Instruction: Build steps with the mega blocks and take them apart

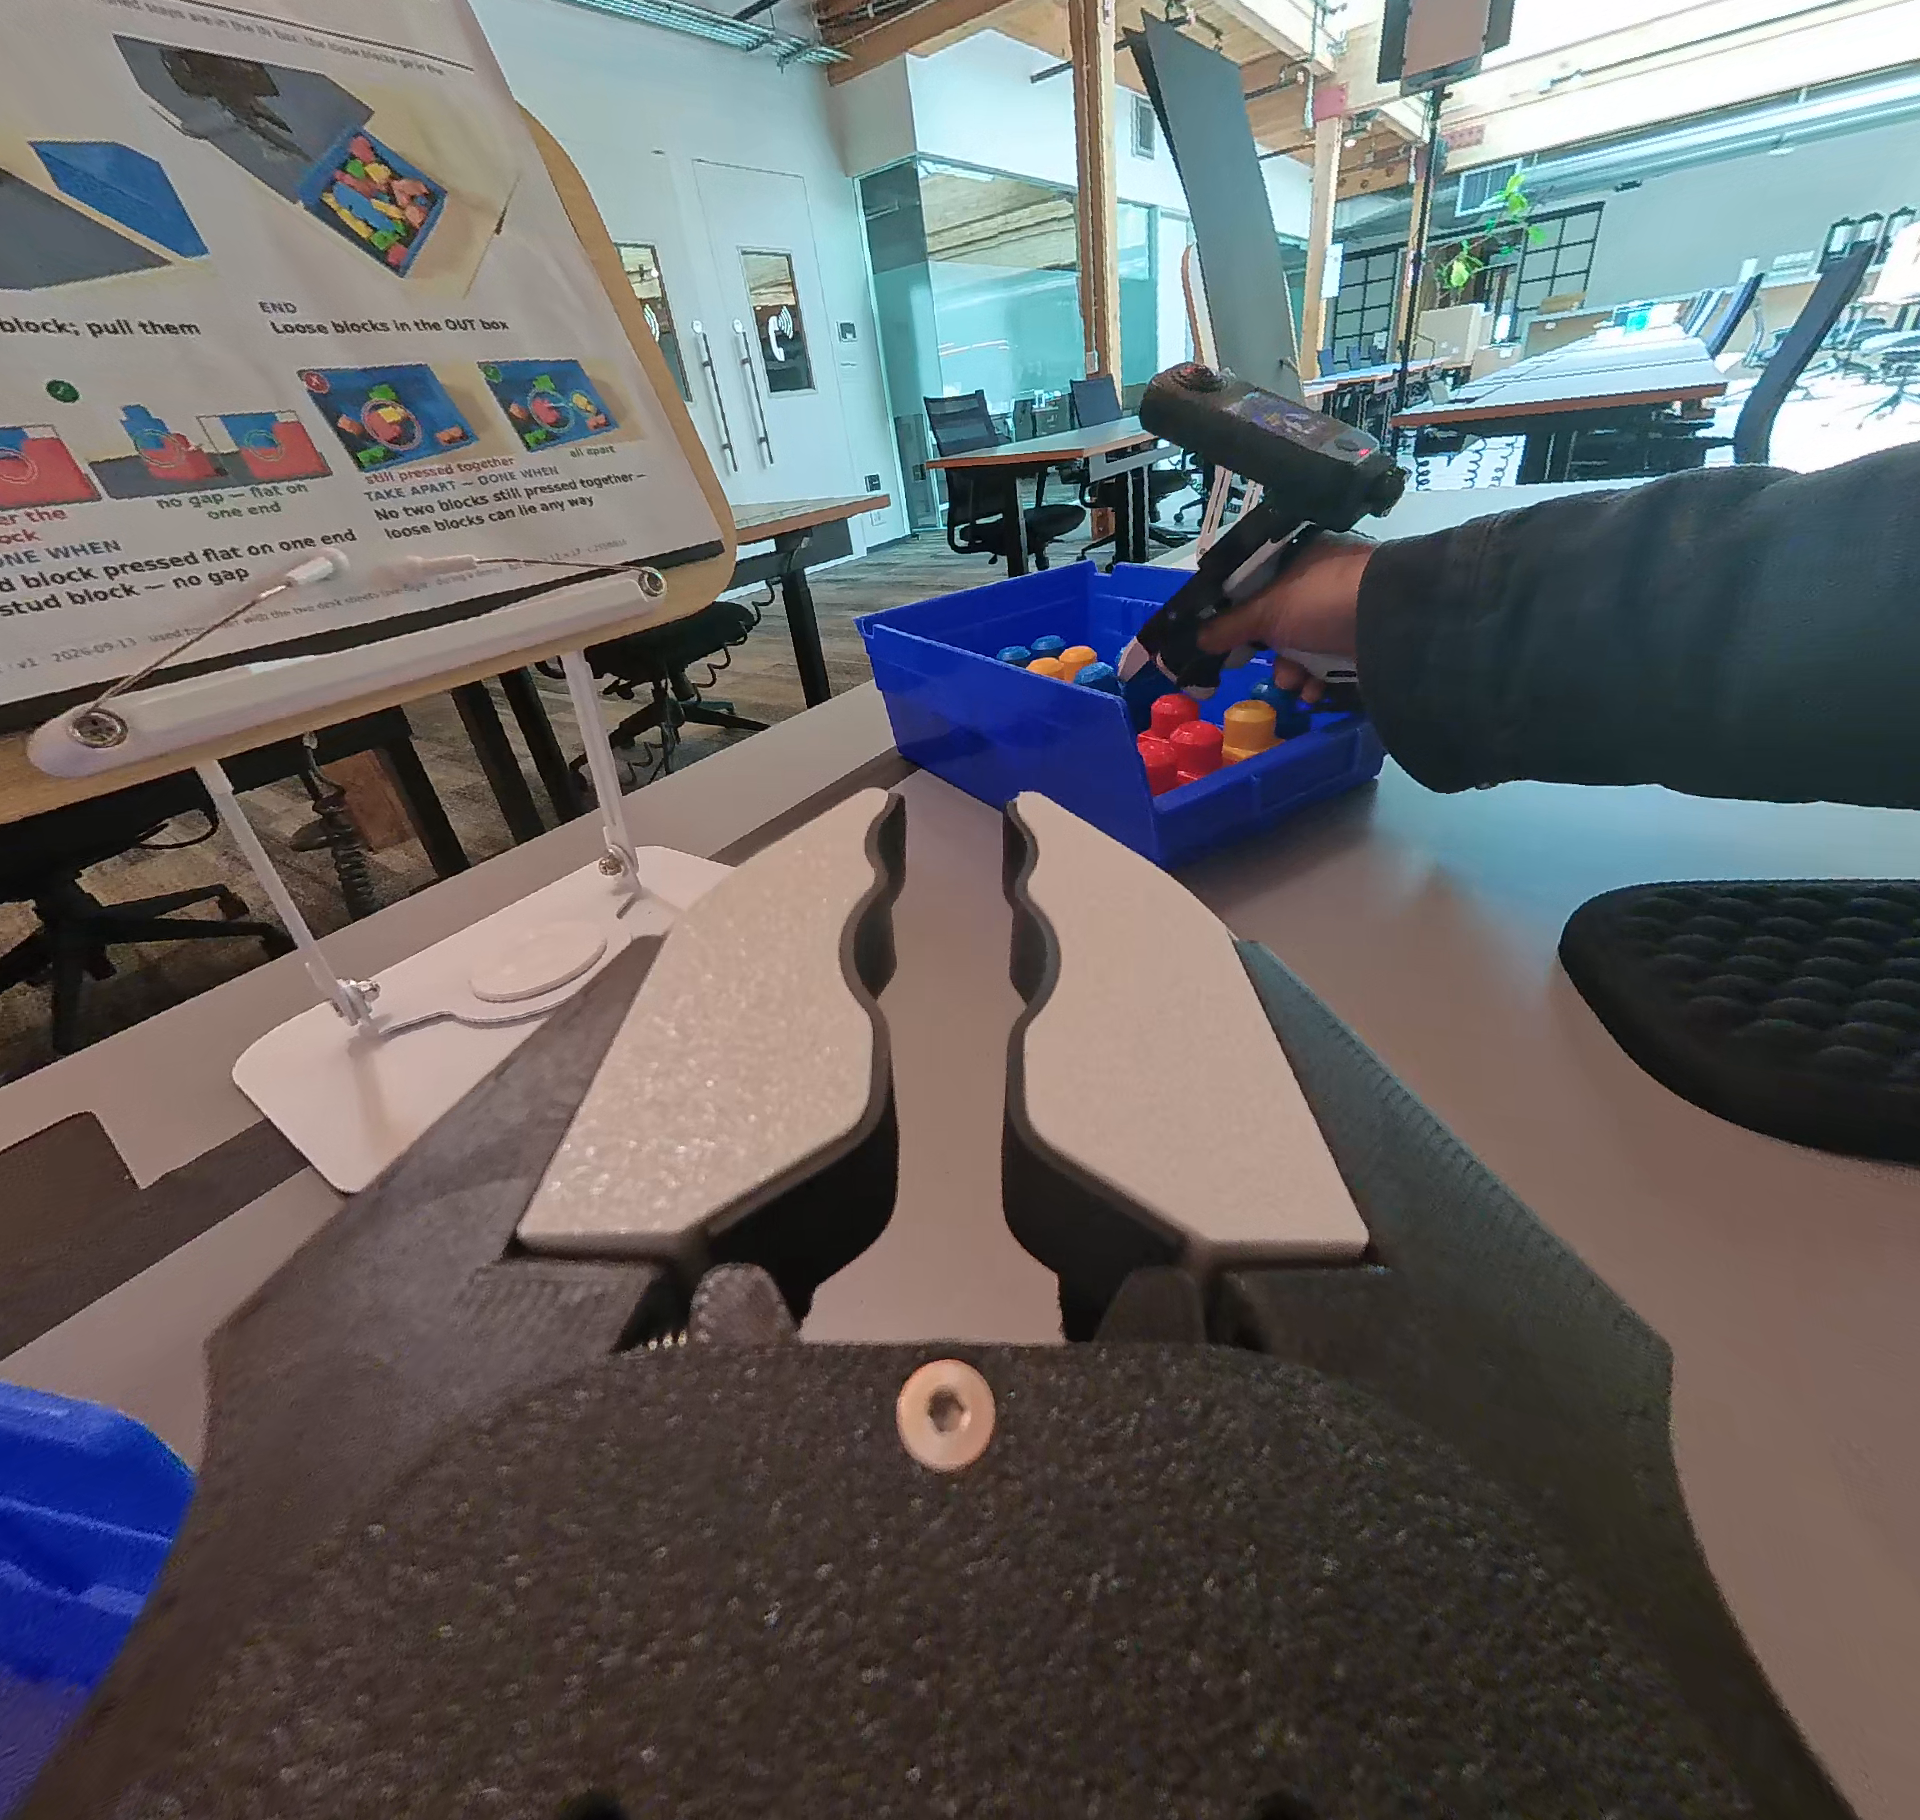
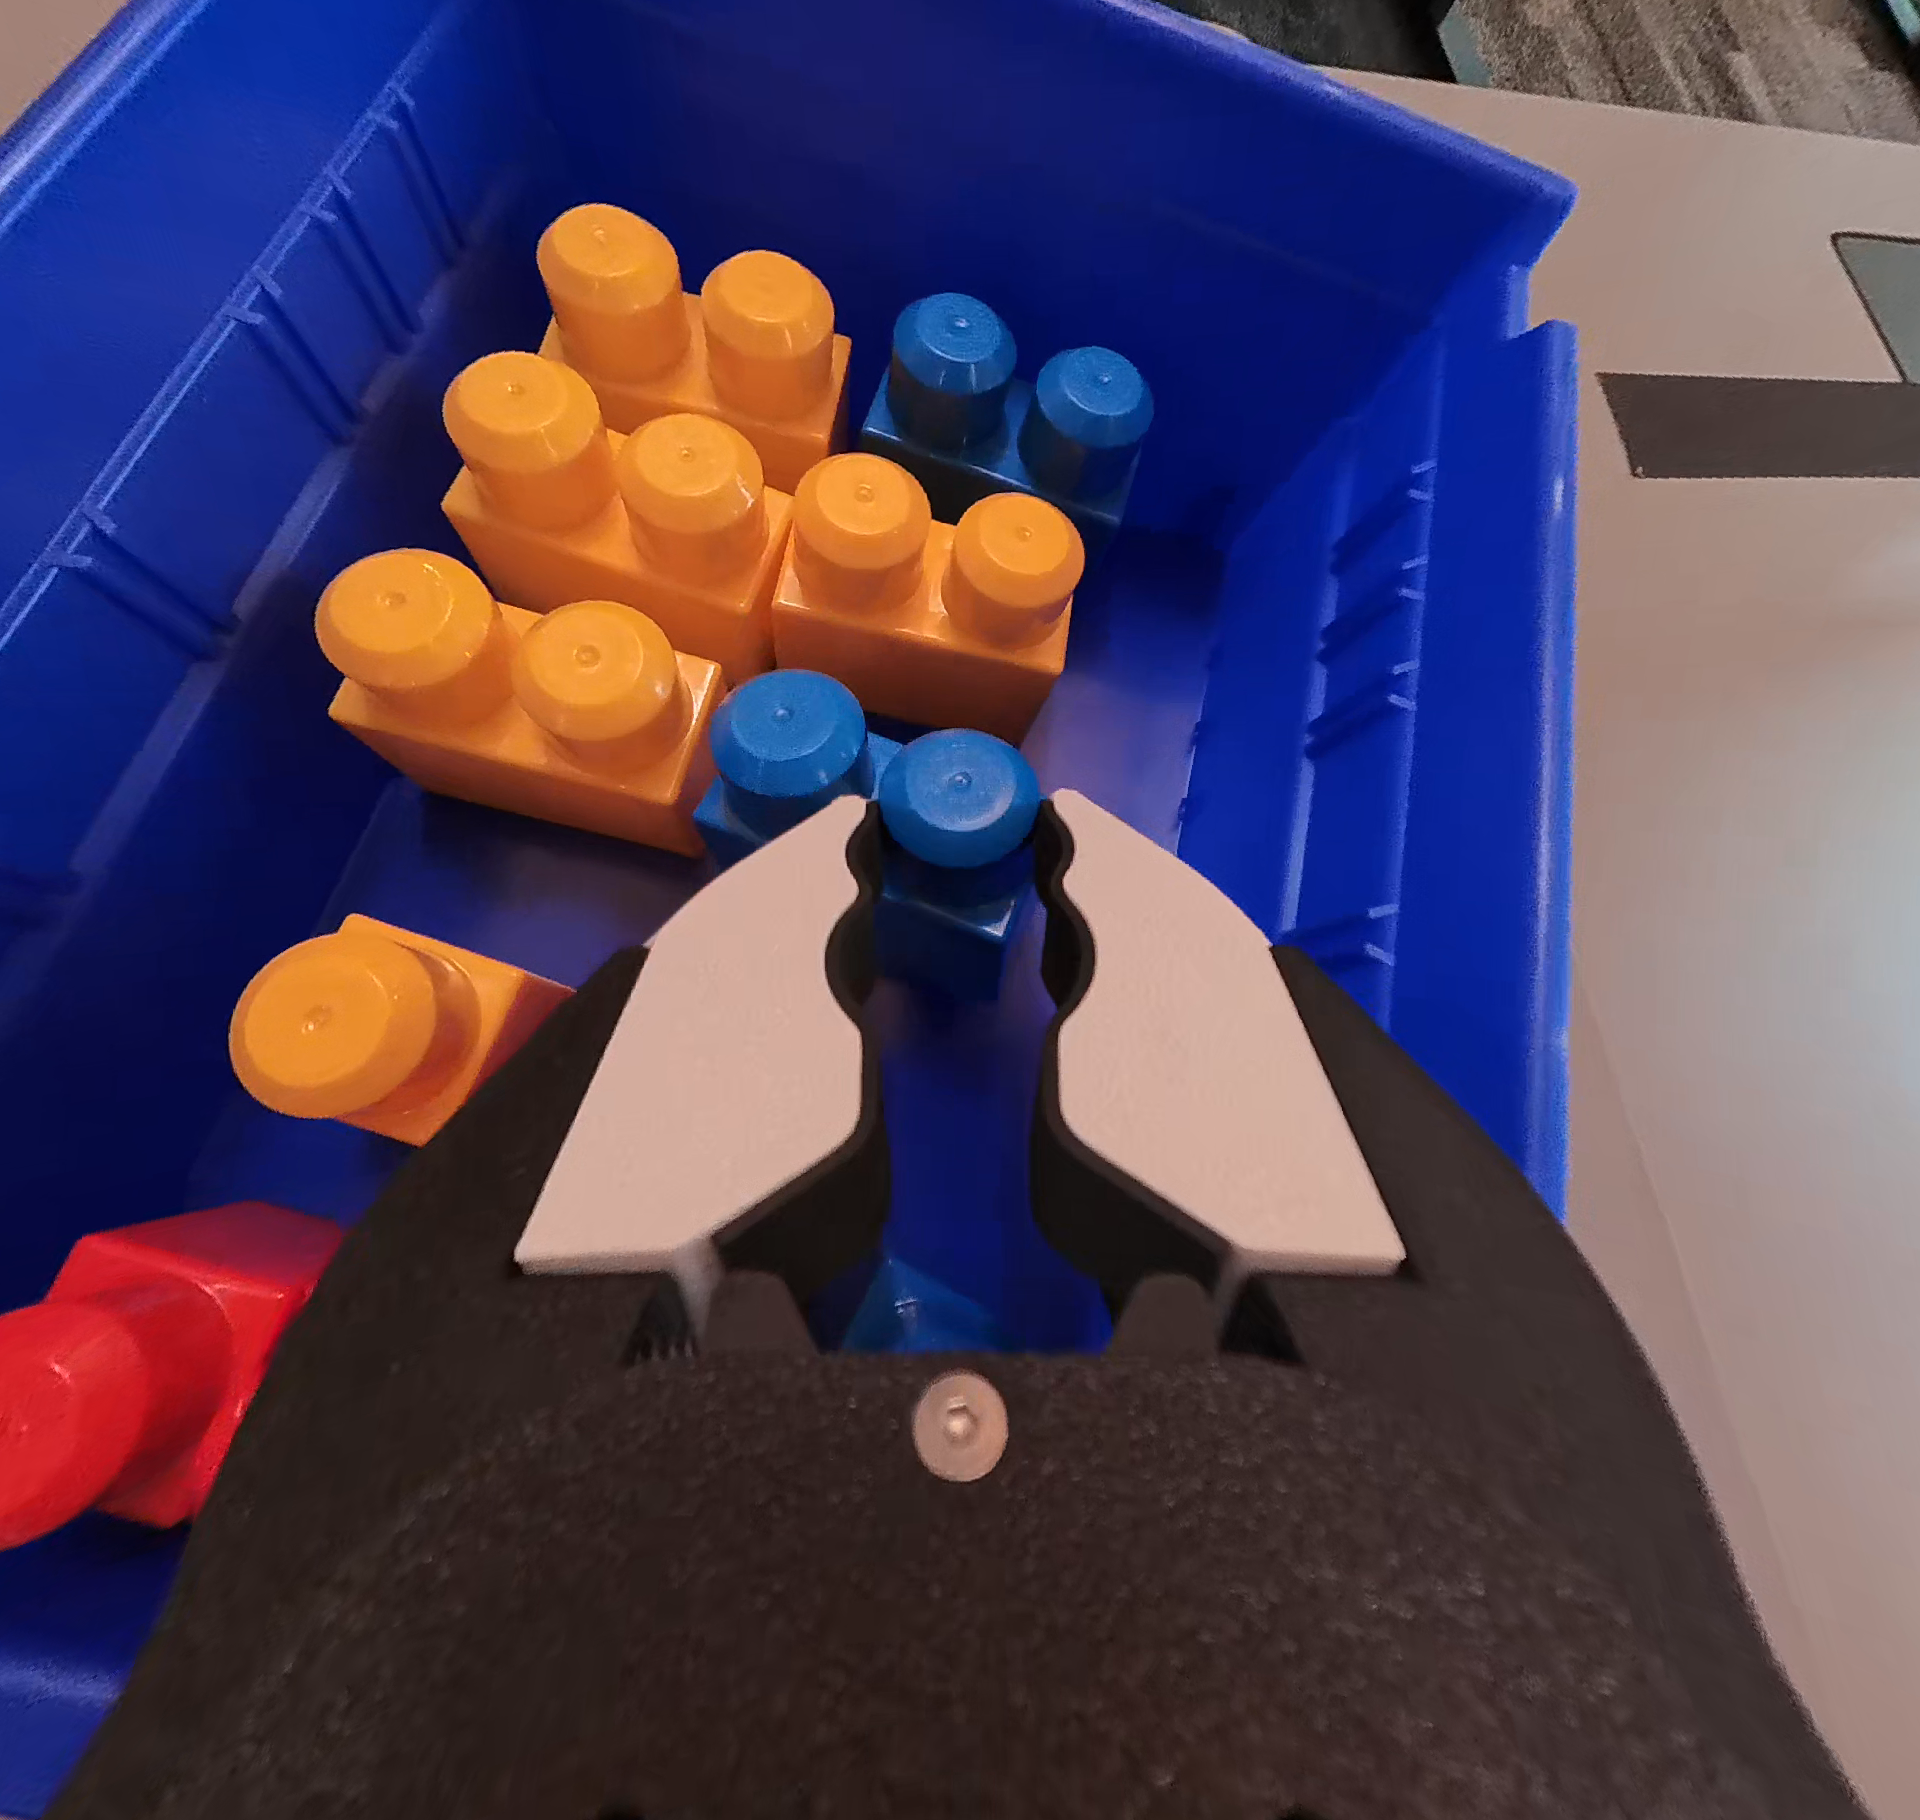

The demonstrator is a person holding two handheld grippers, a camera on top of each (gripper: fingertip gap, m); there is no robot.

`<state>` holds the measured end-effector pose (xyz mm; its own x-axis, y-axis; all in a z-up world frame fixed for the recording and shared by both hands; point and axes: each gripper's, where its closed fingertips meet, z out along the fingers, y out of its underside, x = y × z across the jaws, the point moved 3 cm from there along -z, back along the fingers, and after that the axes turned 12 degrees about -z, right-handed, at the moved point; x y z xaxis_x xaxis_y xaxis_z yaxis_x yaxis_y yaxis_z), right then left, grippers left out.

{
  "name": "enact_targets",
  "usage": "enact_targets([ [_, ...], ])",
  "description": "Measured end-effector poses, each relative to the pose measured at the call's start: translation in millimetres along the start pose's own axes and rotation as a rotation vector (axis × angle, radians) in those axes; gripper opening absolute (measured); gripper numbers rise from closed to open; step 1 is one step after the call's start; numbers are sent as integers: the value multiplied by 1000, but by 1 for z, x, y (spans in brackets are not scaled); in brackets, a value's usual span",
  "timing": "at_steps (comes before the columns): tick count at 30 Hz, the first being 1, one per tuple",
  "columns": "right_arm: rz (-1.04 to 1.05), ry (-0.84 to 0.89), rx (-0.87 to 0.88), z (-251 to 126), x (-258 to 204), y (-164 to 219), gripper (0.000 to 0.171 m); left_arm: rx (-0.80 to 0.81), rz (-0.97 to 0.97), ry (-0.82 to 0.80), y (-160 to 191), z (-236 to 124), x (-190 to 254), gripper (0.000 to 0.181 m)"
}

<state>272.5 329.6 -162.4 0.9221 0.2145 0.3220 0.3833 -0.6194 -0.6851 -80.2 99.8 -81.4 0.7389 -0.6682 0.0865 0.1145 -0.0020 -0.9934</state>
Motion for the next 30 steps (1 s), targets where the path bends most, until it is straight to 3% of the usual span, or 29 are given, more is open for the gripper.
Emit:
enact_targets([
  [17, 107, -70, -56, -11, 10, -13, 45, -20, -2, 2, 4, 1, 0, 17],
  [30, 193, -155, -218, 2, 8, -4, 37, -23, -9, -4, 4, 1, -2, 17],
])
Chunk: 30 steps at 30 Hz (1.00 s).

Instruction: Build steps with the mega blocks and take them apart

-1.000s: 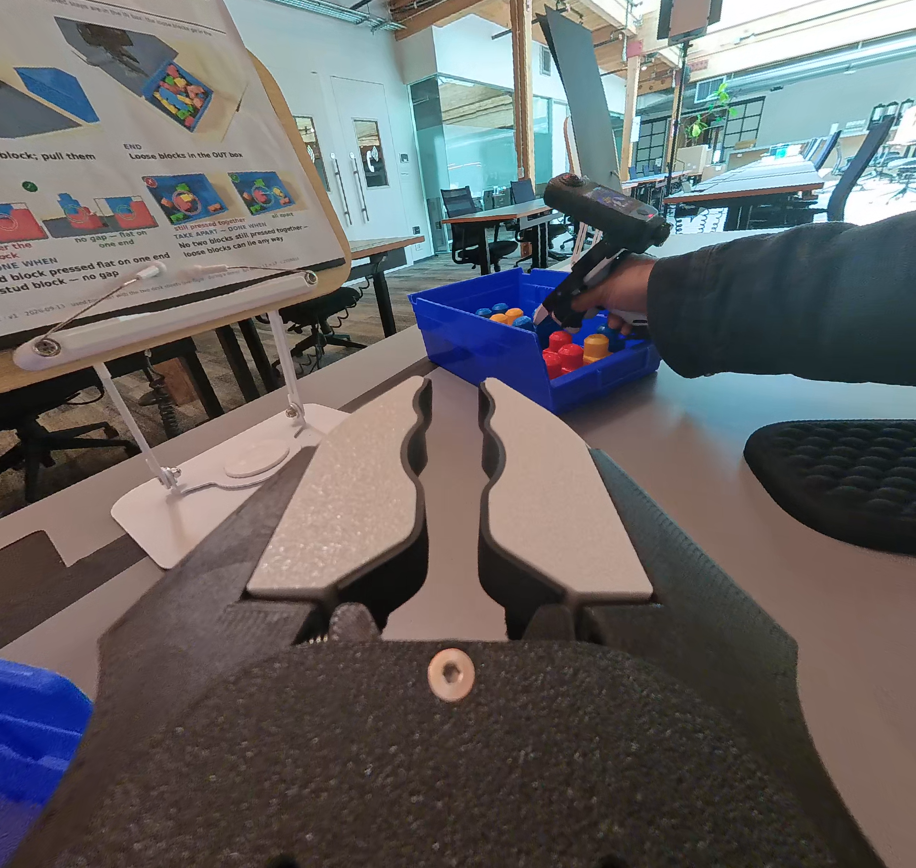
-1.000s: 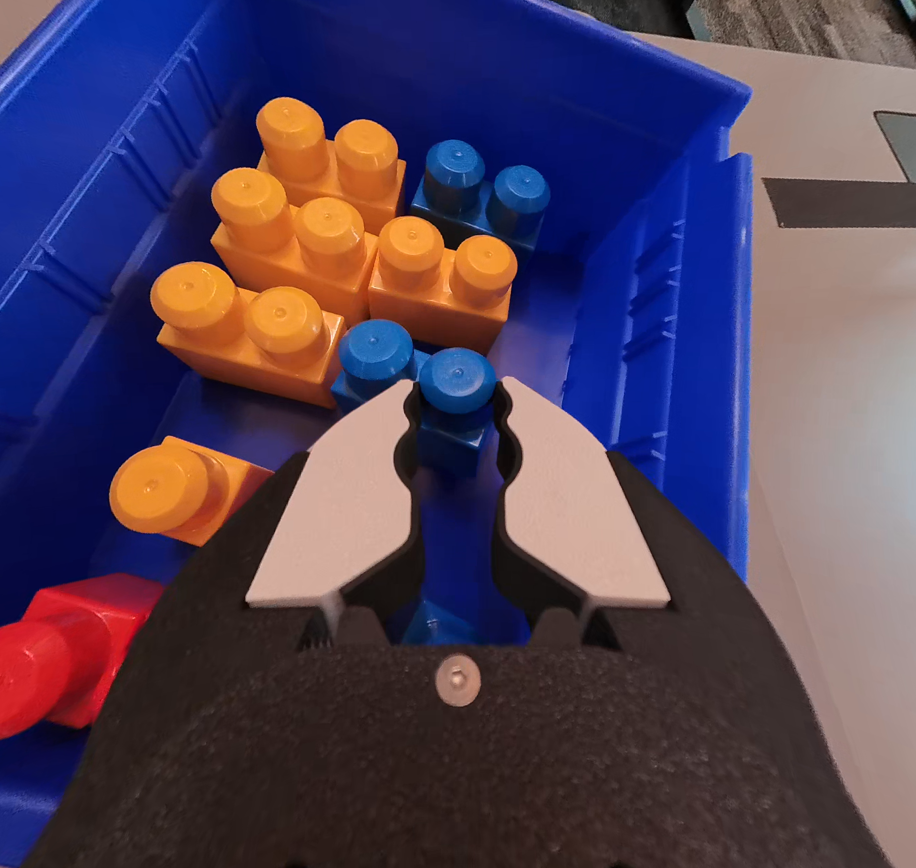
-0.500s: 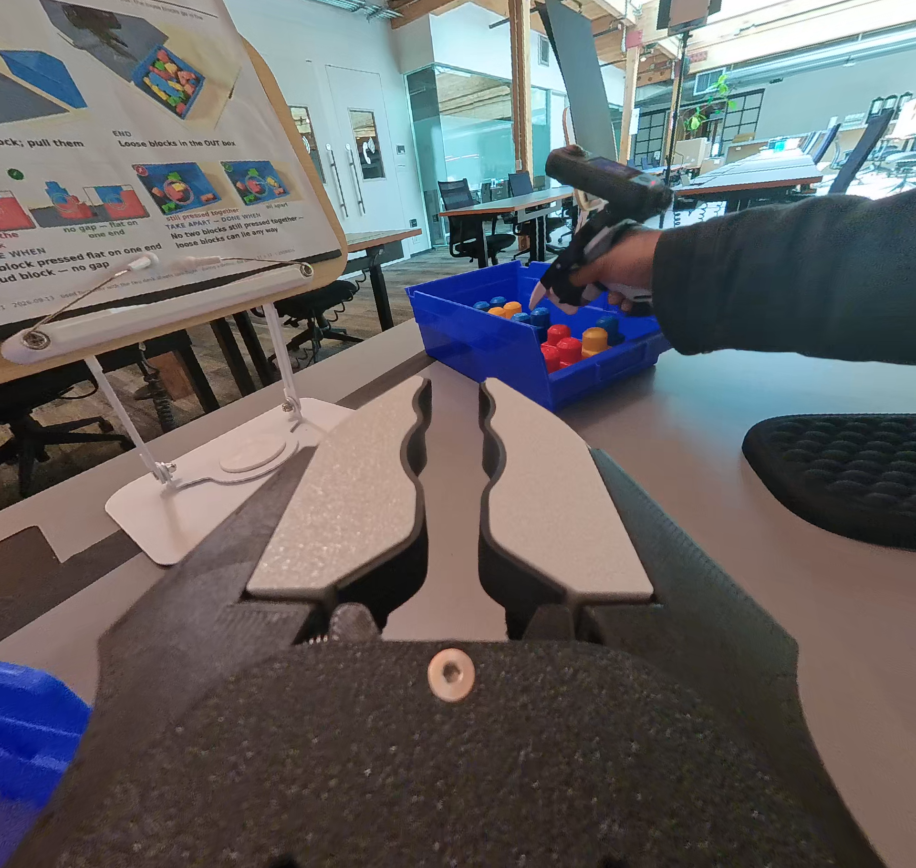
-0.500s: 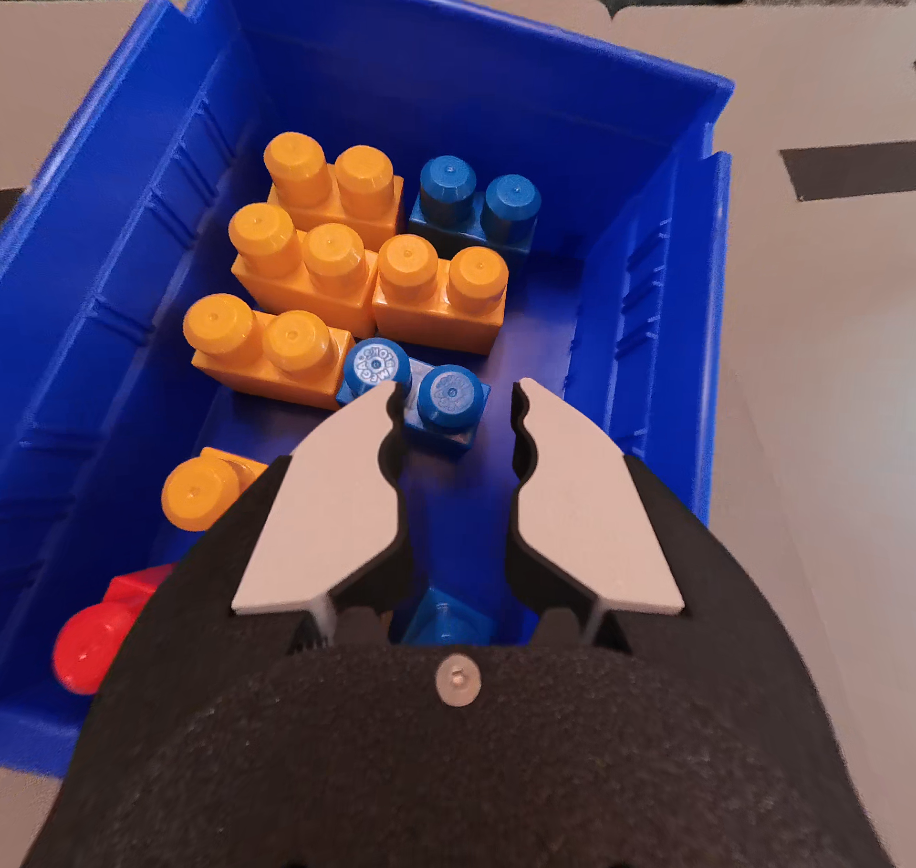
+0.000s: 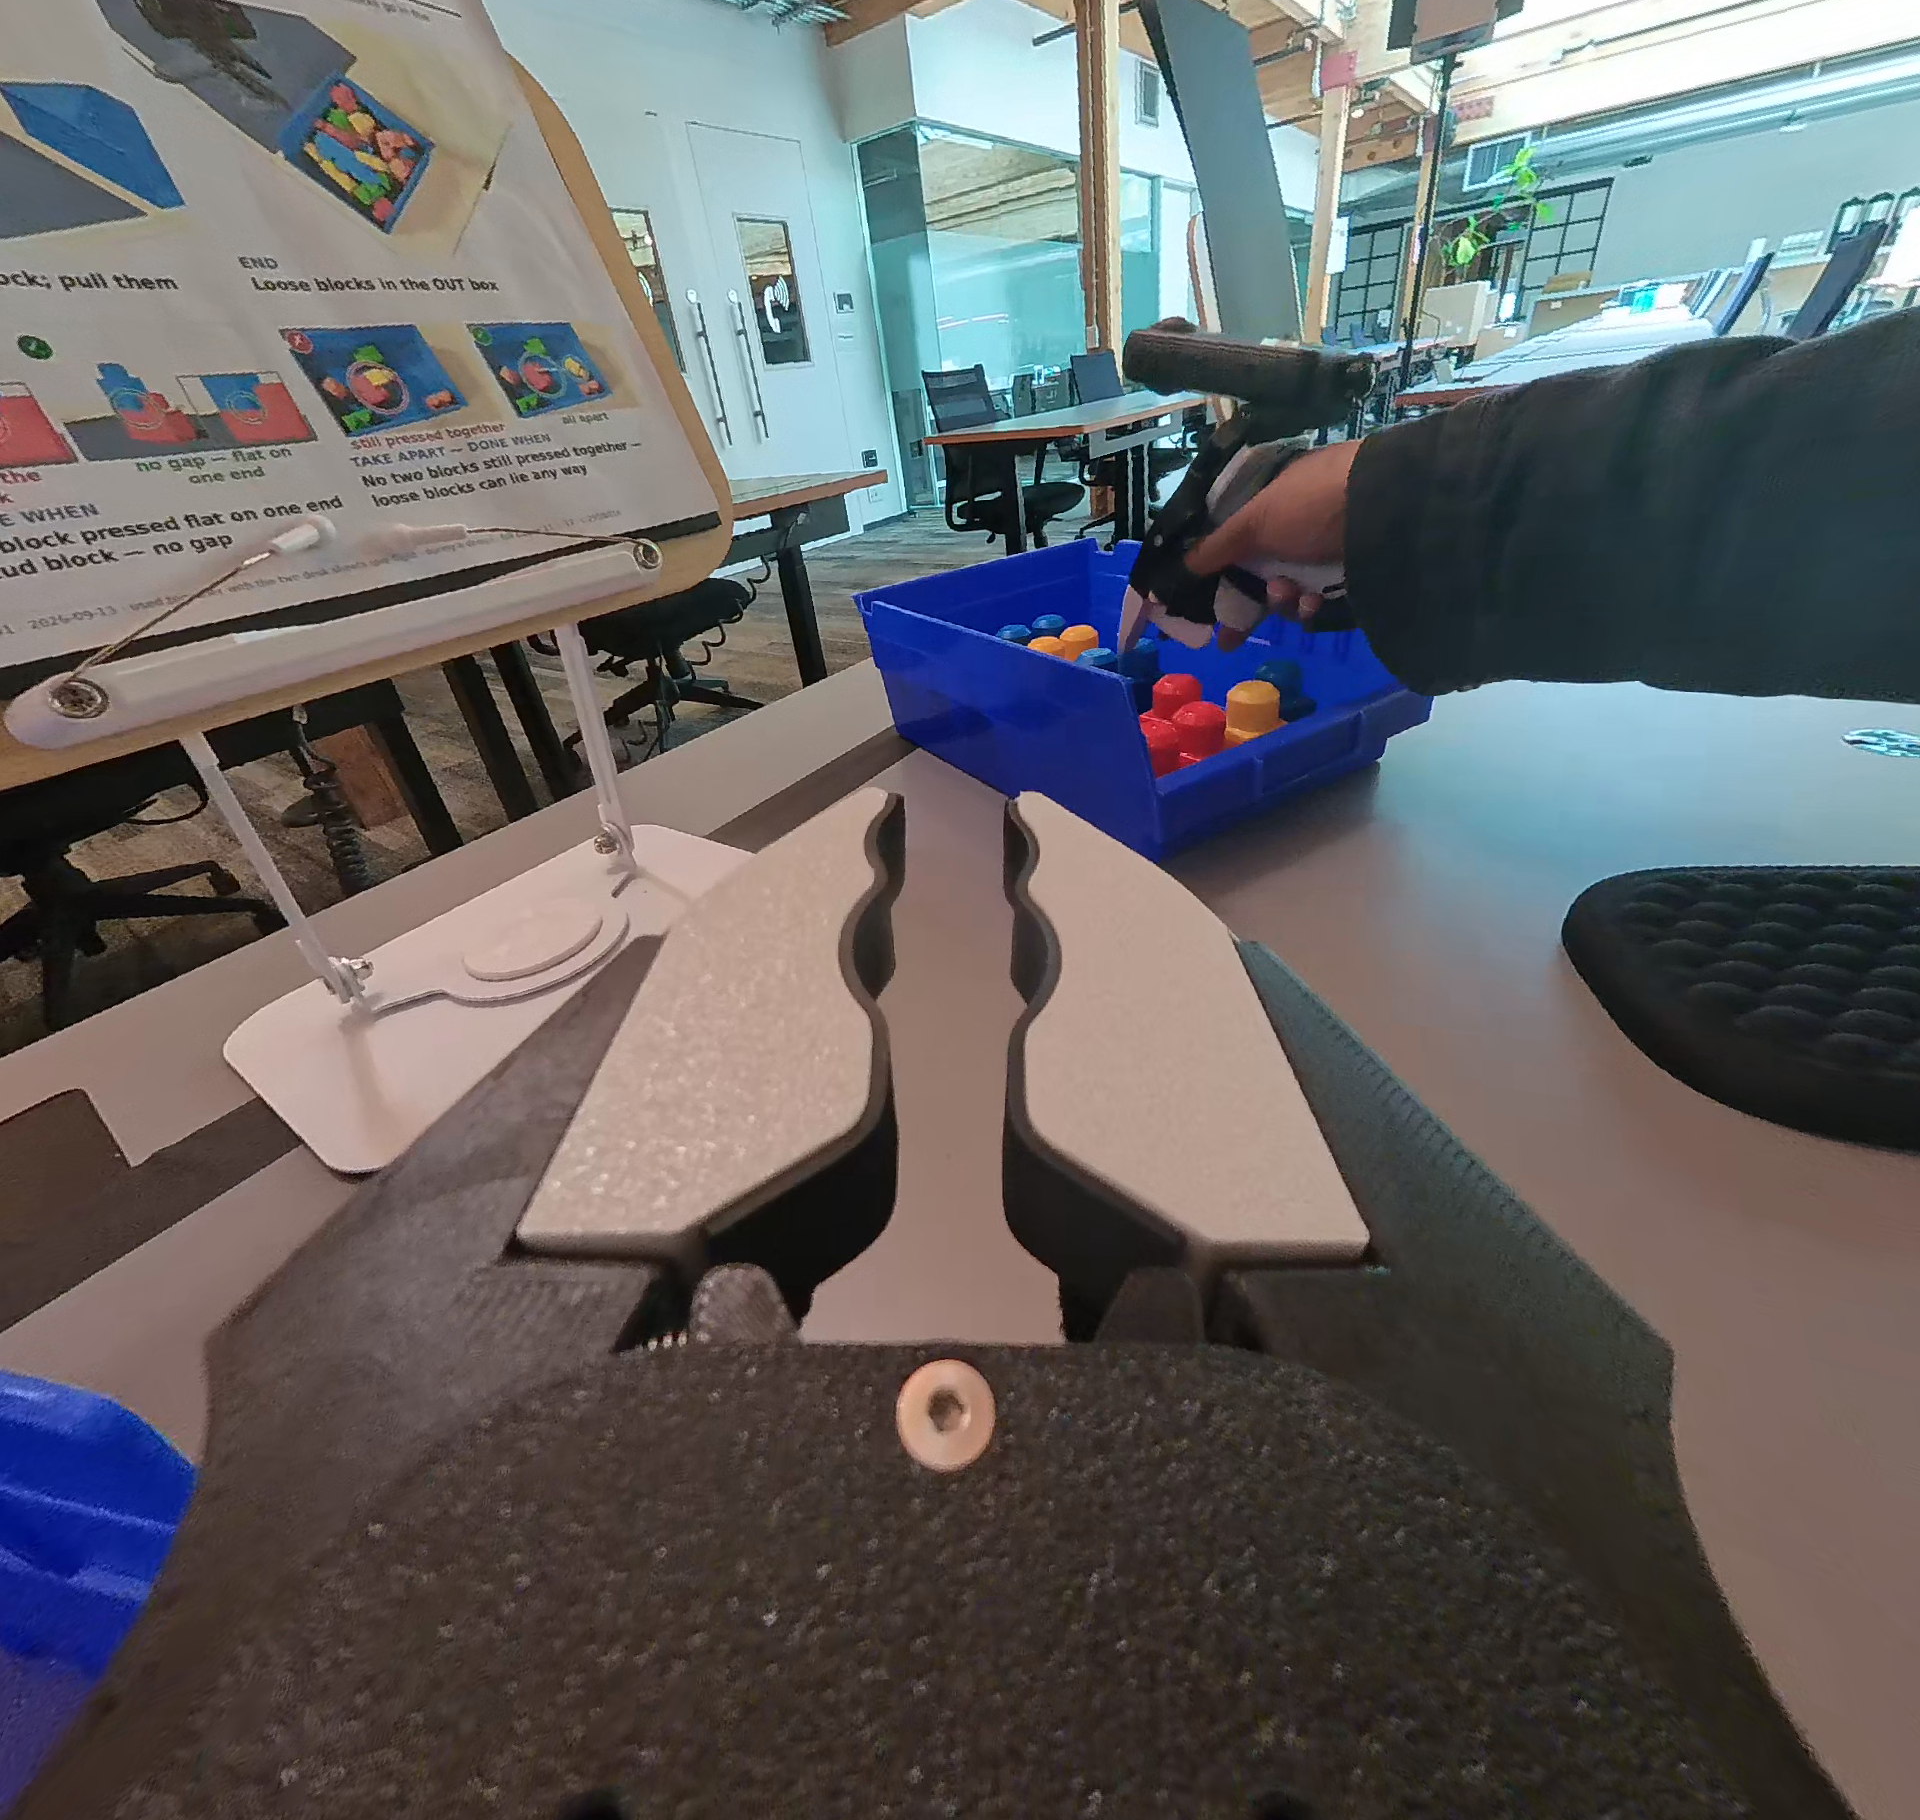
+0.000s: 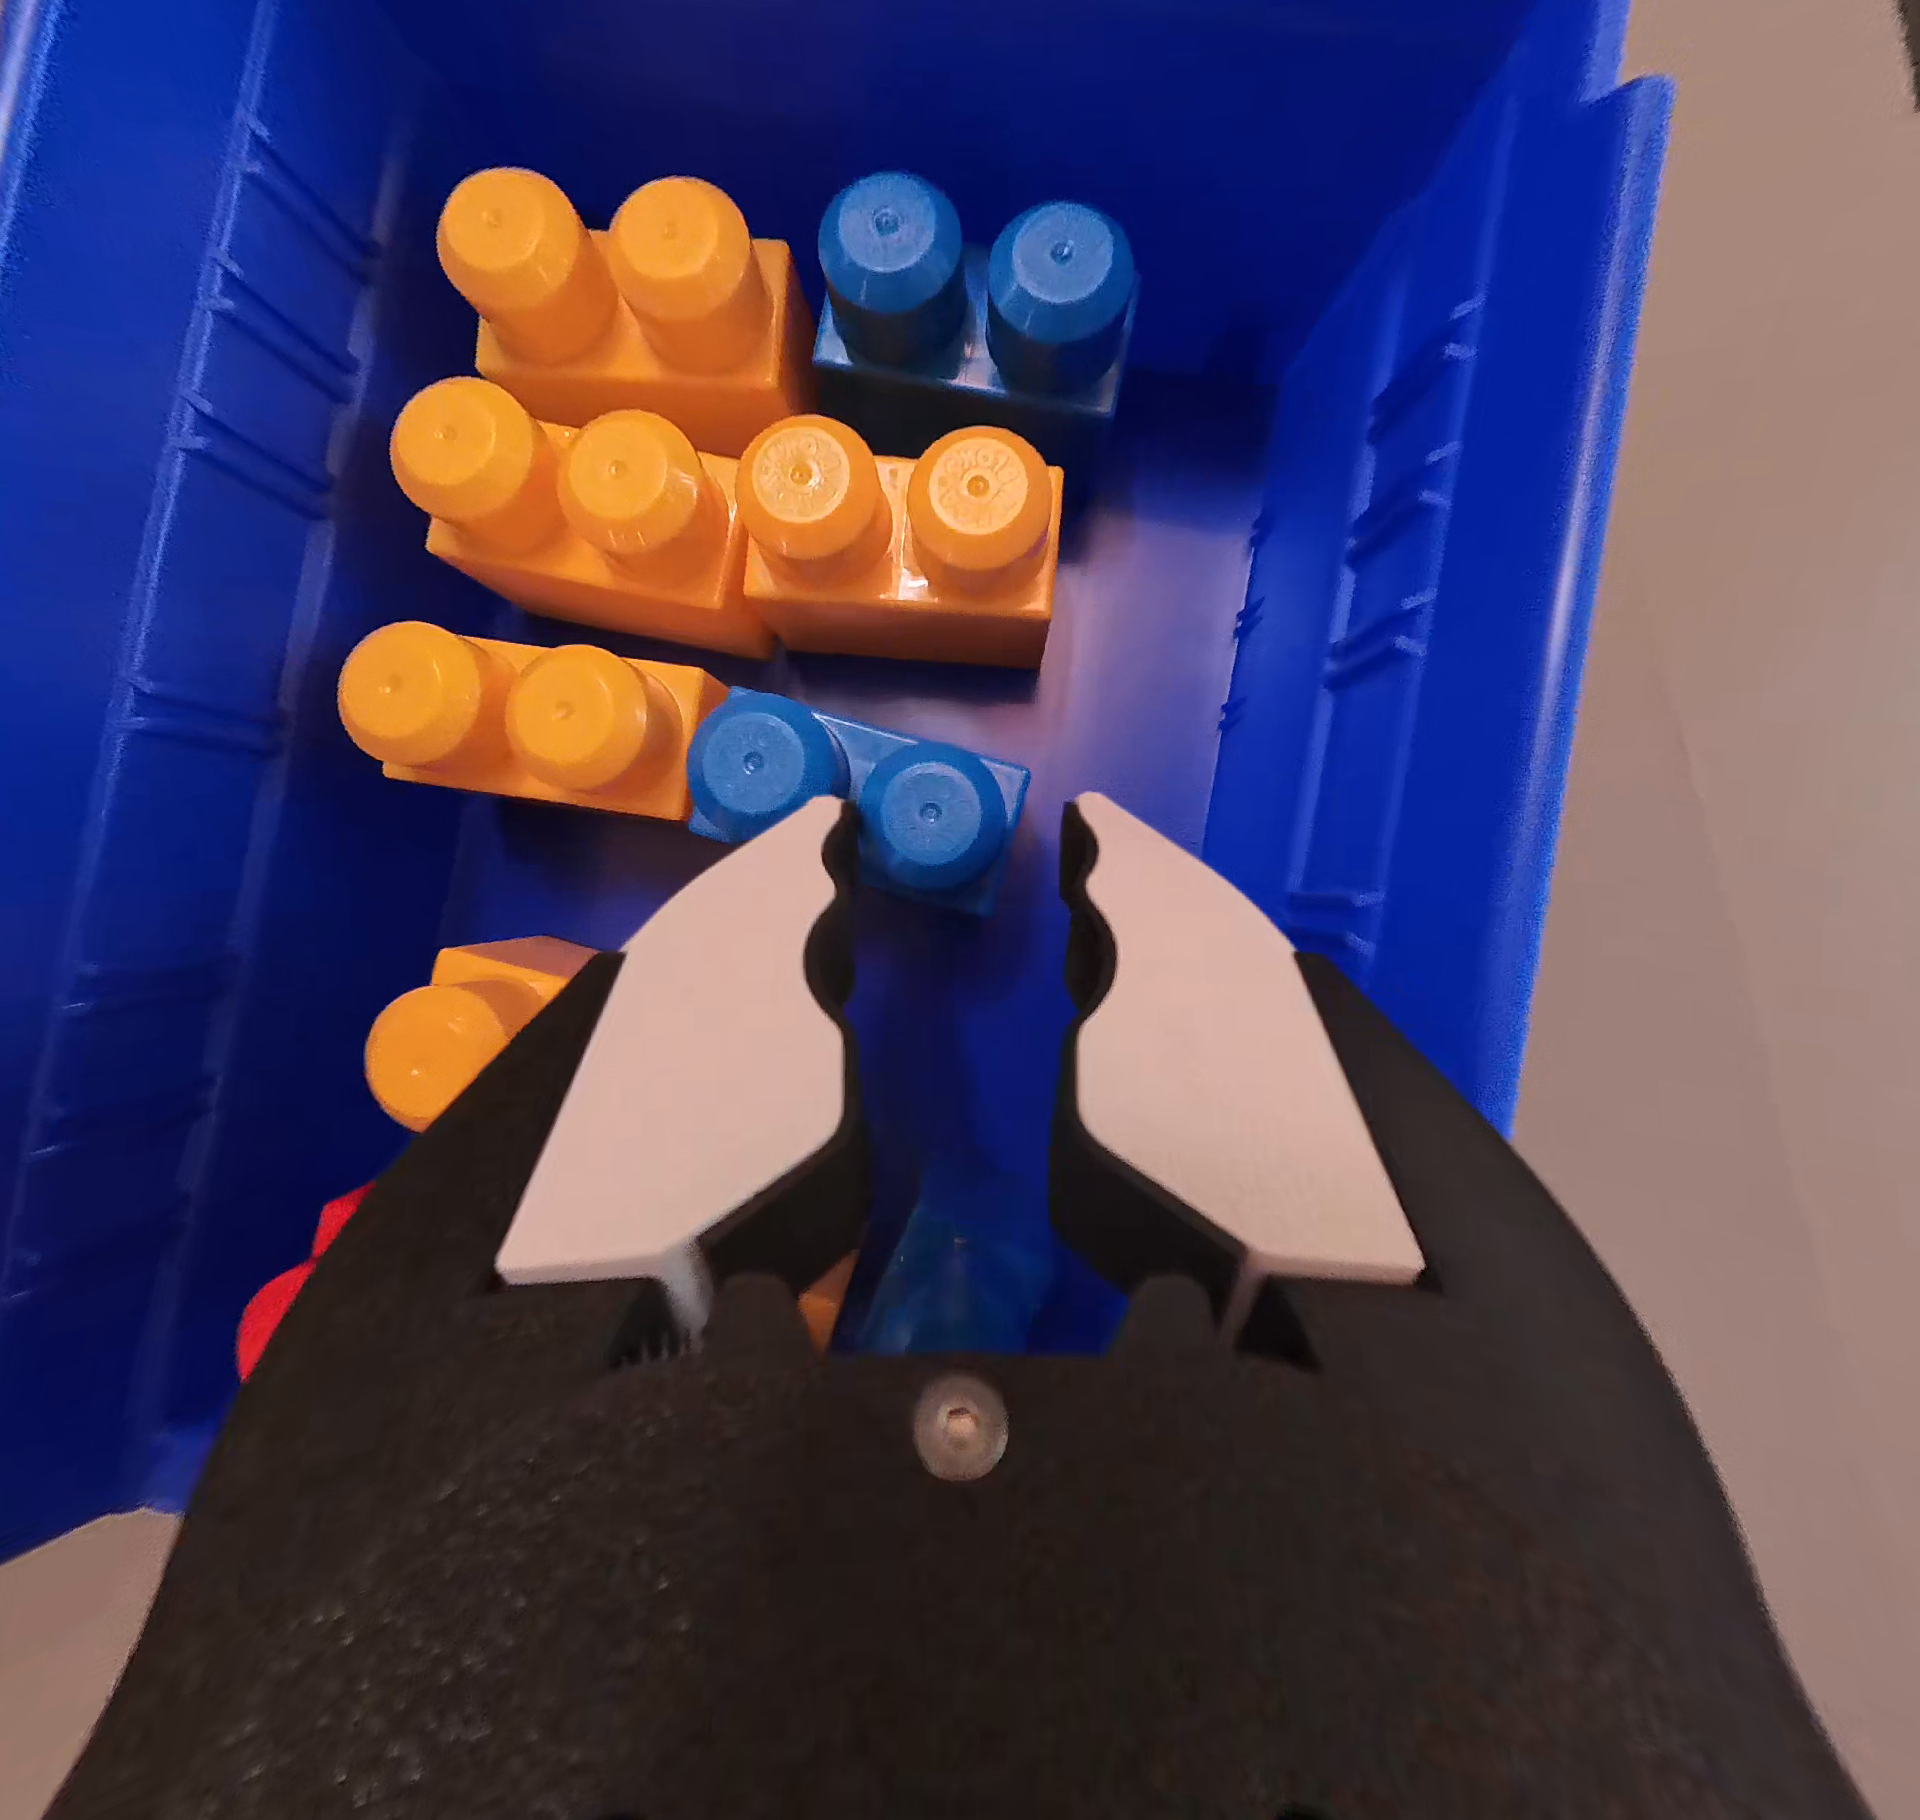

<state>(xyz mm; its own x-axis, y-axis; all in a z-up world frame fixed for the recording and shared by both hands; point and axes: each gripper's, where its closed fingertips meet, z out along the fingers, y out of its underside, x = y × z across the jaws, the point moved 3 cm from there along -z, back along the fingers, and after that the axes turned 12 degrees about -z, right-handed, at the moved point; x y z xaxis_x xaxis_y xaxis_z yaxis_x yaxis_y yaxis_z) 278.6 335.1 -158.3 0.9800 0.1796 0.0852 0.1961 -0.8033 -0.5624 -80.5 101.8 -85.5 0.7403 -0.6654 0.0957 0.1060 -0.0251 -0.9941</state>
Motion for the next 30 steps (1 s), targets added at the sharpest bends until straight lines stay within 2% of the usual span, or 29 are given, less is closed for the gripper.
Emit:
enact_targets([
  [2, 9, 7, 6, 2, 2, 0, 27, 0, 1, -2, 0, 0, 0, 17],
  [10, -10, 39, 102, 3, 5, -19, 27, -5, 0, -11, 2, 0, -3, 17],
  [21, -61, 46, 76, 14, 3, -16, 28, -15, 1, -15, 5, 0, -4, 17],
  [25, -88, 65, 115, 6, 3, -18, 36, -15, -3, -16, 5, 0, -5, 18],
  [30, -93, 67, 207, -15, 1, -25, 37, -16, 1, -14, 5, 1, -4, 18],
])
